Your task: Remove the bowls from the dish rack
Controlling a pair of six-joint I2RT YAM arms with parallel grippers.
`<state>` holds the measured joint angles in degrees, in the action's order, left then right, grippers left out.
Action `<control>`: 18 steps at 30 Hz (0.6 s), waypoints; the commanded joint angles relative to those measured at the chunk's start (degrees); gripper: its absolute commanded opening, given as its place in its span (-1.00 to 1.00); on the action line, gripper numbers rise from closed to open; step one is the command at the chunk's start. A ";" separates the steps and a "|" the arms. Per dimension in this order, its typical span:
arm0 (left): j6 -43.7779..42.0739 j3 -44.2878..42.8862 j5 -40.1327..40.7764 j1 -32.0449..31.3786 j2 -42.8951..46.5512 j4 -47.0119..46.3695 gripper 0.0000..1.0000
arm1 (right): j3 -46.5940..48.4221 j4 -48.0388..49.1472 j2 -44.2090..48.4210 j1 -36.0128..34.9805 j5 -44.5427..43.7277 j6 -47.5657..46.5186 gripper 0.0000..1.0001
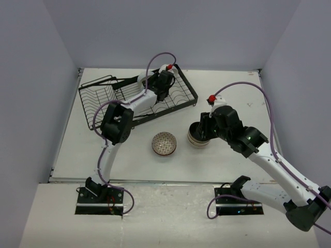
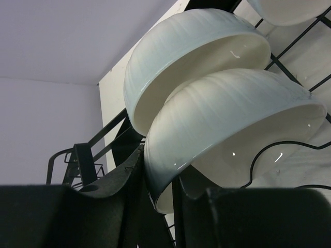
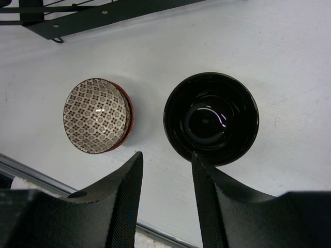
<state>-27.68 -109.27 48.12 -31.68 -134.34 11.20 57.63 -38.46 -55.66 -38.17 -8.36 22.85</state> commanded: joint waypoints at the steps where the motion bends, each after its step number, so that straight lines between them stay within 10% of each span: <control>1: 0.87 0.55 -2.41 -1.36 2.68 -5.84 -0.65 | 0.73 1.98 0.02 0.29 0.71 -1.14 -0.13; 7: -0.35 2.48 -1.10 -2.33 3.91 -8.12 -1.00 | 0.65 1.98 -0.33 0.29 0.72 -1.23 -0.14; 18: -5.71 6.53 4.96 -3.74 5.14 -17.61 -1.00 | 0.30 2.42 -0.41 0.29 1.15 -1.41 -0.14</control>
<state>-32.16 -103.44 53.01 -32.67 -133.58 1.26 57.63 -38.06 -55.90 -38.17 -7.88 22.79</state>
